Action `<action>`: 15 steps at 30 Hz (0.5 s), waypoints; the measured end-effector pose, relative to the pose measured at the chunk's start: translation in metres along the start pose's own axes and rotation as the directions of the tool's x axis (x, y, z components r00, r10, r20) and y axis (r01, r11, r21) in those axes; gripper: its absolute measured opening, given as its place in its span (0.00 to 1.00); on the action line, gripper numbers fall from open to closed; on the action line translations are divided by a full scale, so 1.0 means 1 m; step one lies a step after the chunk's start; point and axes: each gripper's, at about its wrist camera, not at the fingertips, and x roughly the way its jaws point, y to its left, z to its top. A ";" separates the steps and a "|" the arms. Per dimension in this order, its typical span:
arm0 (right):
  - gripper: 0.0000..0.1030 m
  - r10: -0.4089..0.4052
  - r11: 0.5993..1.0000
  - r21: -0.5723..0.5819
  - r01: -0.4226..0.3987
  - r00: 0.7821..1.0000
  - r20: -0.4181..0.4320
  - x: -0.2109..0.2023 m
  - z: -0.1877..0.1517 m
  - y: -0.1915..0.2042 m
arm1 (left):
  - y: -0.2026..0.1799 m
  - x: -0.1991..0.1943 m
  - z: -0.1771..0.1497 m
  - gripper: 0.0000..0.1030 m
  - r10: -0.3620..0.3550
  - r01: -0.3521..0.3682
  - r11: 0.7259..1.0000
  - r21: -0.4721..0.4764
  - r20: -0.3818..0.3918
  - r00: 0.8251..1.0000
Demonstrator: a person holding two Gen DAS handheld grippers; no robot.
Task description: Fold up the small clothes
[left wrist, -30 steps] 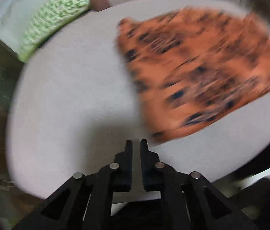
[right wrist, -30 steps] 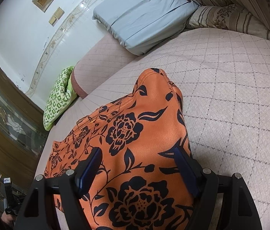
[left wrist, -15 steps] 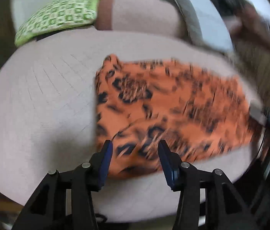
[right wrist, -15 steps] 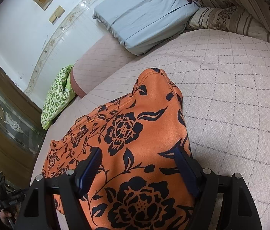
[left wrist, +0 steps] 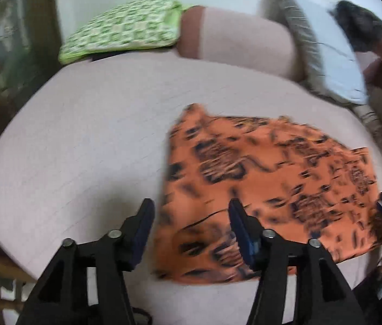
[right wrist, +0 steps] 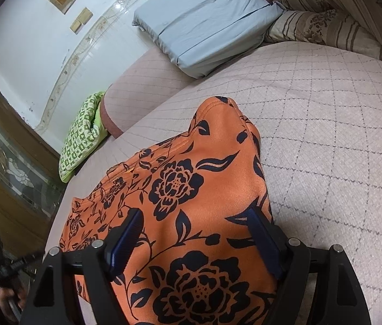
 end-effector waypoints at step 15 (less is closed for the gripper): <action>0.79 0.002 1.000 -0.004 -0.002 1.000 -0.001 -0.003 -0.001 -0.001 | -0.055 -0.010 -0.011 0.64 0.111 -0.119 0.986 0.113 0.069 0.991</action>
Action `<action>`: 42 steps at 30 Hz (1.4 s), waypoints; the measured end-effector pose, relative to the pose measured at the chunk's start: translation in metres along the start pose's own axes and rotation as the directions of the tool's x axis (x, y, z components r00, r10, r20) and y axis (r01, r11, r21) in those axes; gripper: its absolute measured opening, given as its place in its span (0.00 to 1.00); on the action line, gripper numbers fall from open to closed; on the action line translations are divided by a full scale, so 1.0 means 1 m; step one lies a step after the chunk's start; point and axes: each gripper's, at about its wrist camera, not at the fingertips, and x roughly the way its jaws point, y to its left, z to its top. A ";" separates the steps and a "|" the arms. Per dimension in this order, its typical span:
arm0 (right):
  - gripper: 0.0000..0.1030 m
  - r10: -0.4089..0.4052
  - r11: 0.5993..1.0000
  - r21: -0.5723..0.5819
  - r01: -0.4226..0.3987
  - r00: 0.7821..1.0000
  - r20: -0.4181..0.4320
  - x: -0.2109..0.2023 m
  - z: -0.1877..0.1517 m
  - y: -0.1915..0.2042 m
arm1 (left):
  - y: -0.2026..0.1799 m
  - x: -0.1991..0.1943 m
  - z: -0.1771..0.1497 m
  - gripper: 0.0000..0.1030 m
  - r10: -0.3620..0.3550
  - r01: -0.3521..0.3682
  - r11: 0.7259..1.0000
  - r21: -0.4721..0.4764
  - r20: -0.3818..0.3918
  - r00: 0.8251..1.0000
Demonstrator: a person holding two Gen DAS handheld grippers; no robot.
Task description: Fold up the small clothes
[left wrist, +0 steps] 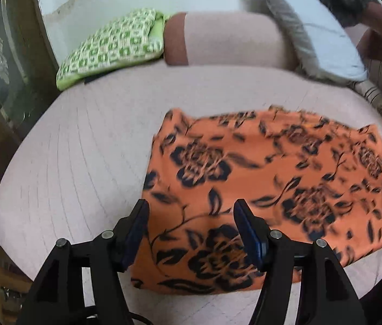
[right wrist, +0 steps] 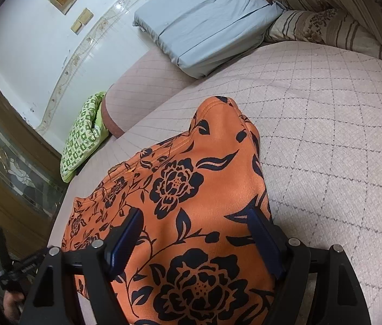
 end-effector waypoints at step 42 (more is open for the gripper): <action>0.86 -0.102 0.911 0.386 0.141 0.987 -0.120 -0.052 -0.067 0.008 | 0.014 0.071 -0.021 0.78 -0.115 0.110 0.989 -0.099 -0.048 0.992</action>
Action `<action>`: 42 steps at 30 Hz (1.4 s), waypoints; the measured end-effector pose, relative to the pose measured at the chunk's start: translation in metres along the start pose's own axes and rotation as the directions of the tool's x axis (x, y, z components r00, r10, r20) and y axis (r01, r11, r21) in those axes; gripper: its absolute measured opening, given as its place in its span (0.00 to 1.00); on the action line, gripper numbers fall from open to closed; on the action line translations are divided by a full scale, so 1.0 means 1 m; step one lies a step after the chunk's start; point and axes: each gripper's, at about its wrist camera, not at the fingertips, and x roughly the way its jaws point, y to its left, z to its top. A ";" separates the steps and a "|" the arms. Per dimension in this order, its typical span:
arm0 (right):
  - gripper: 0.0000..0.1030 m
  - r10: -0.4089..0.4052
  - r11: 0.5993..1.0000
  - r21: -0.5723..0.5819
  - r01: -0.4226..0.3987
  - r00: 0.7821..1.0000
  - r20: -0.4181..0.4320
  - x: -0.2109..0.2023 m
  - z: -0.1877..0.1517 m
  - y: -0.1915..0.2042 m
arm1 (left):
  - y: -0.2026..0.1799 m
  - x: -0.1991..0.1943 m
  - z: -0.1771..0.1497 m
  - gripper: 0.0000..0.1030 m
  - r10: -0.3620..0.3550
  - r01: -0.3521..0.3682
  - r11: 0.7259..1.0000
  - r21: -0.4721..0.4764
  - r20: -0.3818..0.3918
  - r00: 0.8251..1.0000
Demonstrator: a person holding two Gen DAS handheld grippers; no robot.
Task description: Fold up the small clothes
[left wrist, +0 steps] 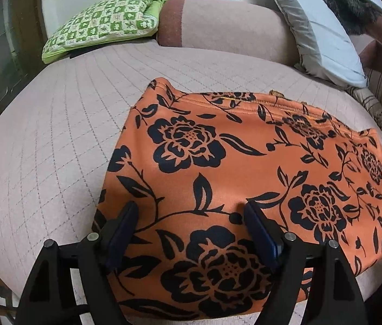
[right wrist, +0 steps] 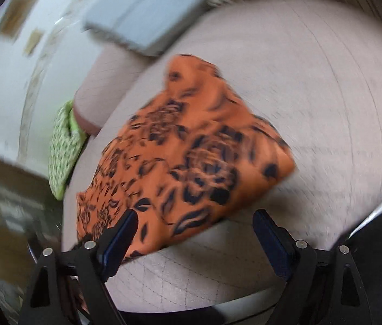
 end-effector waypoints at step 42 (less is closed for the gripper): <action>0.11 0.060 0.740 -0.665 -0.099 0.995 -0.081 0.059 -0.107 0.309 | 0.151 -0.075 -0.022 0.62 0.249 -0.058 0.819 -0.571 0.263 0.932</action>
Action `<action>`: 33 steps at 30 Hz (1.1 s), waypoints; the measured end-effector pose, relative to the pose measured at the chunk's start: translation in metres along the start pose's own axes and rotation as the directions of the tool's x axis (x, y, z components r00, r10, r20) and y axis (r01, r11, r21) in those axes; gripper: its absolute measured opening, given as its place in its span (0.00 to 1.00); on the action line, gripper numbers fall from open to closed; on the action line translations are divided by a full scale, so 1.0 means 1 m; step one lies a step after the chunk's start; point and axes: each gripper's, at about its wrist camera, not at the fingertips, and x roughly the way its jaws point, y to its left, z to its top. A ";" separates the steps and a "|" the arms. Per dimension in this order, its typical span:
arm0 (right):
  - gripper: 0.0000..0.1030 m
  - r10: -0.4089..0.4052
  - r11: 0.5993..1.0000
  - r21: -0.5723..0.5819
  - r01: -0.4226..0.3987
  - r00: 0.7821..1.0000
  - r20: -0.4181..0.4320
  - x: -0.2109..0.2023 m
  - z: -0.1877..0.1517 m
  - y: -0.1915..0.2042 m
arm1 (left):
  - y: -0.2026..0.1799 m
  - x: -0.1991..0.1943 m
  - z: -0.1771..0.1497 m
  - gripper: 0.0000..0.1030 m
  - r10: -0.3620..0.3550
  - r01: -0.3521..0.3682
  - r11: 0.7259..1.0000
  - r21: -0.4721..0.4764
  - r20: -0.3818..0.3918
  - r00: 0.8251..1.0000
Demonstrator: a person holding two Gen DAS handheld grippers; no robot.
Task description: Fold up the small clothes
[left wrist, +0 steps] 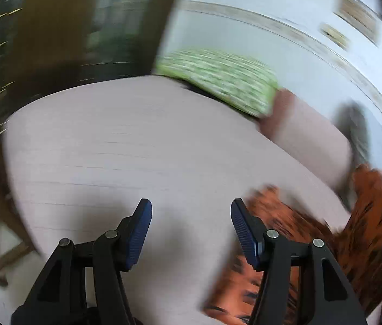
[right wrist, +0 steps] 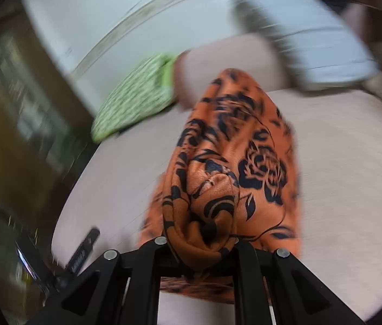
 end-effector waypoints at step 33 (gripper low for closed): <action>0.77 0.236 0.943 0.262 -0.206 0.968 -0.087 0.031 -0.080 -0.058 | -0.033 0.013 -0.021 0.65 -0.358 0.394 0.909 0.135 -0.231 0.905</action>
